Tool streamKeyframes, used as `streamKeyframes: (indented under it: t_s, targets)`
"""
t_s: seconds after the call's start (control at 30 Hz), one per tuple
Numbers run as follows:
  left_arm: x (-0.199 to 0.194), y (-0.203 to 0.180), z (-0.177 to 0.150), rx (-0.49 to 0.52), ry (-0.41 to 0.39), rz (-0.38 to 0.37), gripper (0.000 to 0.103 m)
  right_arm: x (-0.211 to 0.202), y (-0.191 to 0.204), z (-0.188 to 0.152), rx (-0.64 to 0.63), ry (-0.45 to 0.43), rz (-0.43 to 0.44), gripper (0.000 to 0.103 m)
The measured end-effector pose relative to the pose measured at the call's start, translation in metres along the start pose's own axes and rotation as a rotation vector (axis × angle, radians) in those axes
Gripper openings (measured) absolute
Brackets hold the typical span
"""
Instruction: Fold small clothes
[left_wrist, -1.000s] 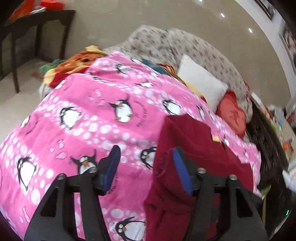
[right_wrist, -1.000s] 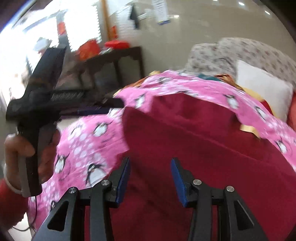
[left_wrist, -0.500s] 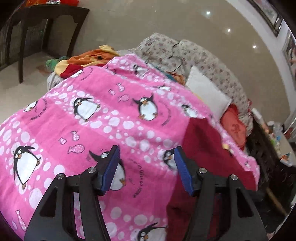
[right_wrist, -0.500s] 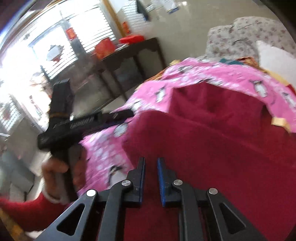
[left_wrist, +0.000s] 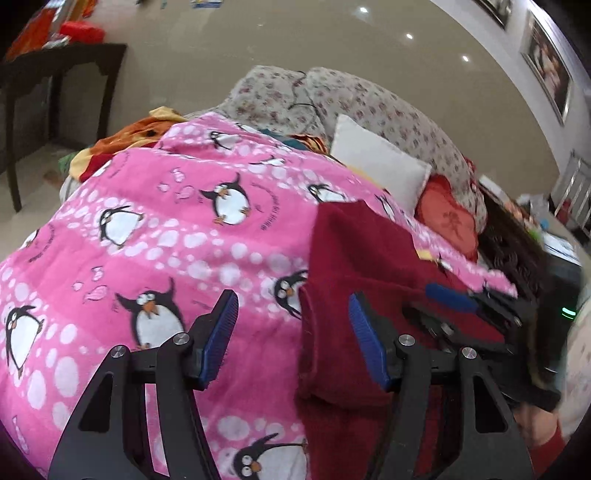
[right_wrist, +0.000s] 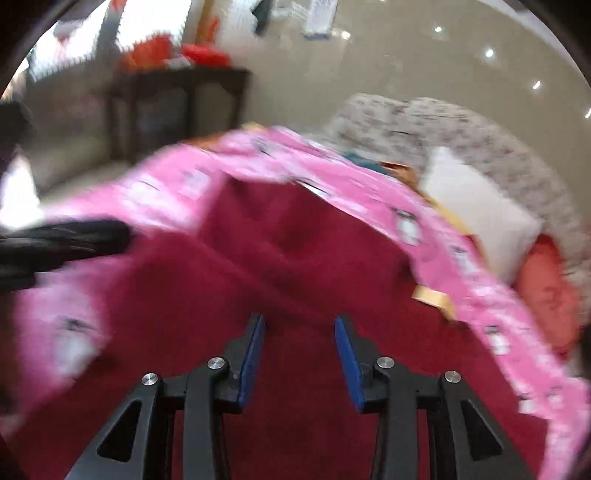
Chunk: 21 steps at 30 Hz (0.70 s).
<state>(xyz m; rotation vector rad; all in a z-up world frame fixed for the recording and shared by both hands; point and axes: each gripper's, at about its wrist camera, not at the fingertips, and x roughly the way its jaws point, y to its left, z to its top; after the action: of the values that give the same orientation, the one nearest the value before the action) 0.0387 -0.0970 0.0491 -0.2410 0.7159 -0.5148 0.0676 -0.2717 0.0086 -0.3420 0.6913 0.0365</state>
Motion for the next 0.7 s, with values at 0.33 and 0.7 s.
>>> streamKeyframes:
  t_s: [0.33, 0.7]
  targets:
    - [0.022, -0.016, -0.017, 0.123, 0.059, 0.062, 0.063, -0.041, -0.040, -0.024, 0.243, -0.005, 0.126, 0.037]
    - [0.023, -0.029, -0.025, 0.162, 0.054, 0.170, 0.064, -0.078, -0.119, -0.128, 0.483, 0.112, 0.008, 0.039]
